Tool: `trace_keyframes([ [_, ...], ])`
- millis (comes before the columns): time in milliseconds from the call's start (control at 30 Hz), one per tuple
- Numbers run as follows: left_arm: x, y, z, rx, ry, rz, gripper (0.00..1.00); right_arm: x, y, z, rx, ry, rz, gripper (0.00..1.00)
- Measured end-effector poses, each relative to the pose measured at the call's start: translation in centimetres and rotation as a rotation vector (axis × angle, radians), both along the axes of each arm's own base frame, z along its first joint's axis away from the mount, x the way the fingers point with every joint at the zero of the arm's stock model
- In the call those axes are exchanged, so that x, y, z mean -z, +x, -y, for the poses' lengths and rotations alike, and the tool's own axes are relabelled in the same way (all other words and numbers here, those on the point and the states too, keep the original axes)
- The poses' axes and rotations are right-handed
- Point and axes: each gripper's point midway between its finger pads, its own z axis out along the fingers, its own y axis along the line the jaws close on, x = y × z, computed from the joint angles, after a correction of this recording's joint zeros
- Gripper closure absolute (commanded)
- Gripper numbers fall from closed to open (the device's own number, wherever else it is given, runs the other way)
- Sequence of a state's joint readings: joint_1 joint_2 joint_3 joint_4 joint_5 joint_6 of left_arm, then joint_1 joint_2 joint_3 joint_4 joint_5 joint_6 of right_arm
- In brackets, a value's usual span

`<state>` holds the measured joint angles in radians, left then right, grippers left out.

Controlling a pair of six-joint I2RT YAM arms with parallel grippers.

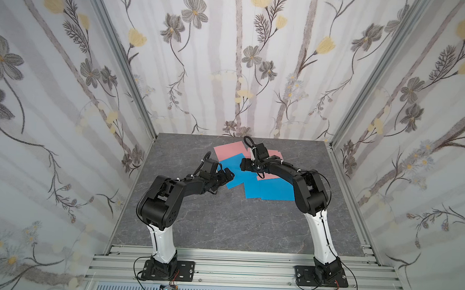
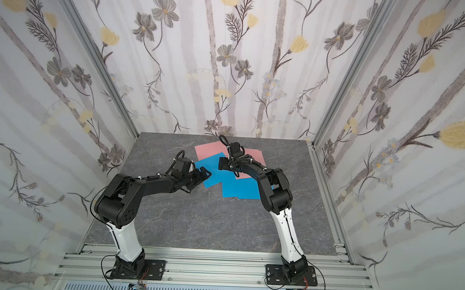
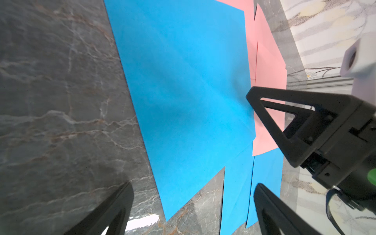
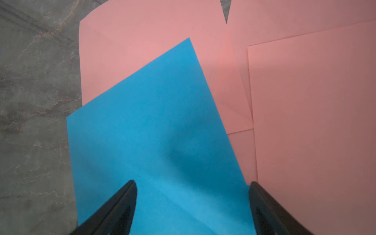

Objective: Sort the scattered colored papers by color
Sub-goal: Pick up the colored paper from the center of the board.

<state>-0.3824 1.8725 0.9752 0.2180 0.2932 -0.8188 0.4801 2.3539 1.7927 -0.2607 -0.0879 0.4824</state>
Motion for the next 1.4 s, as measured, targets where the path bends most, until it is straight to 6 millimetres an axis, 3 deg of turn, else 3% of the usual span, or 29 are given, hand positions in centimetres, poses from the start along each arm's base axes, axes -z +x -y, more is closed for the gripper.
trace_keyframes([
  [333, 1.1, 1.4, -0.5, -0.067, -0.010, 0.061, 0.14, -0.2, -0.1, 0.0, 0.003, 0.020, 0.018, 0.13],
  [900, 1.1, 3.3, 0.8, -0.116, -0.093, 0.132, 0.14, -0.2, -0.2, -0.7, 0.002, 0.038, 0.023, 0.10],
  [1133, 1.2, 3.8, 1.2, -0.124, -0.118, 0.147, 0.23, -0.3, -0.3, -0.9, 0.001, 0.048, 0.022, 0.09],
  [1233, 1.1, 3.8, 1.2, -0.125, -0.117, 0.145, 0.31, -0.3, -0.3, -0.9, 0.001, 0.049, 0.022, 0.09],
  [1400, 1.7, 3.7, 1.7, -0.112, -0.131, 0.135, 0.34, -0.3, -0.3, -1.0, -0.001, 0.051, 0.023, 0.08],
])
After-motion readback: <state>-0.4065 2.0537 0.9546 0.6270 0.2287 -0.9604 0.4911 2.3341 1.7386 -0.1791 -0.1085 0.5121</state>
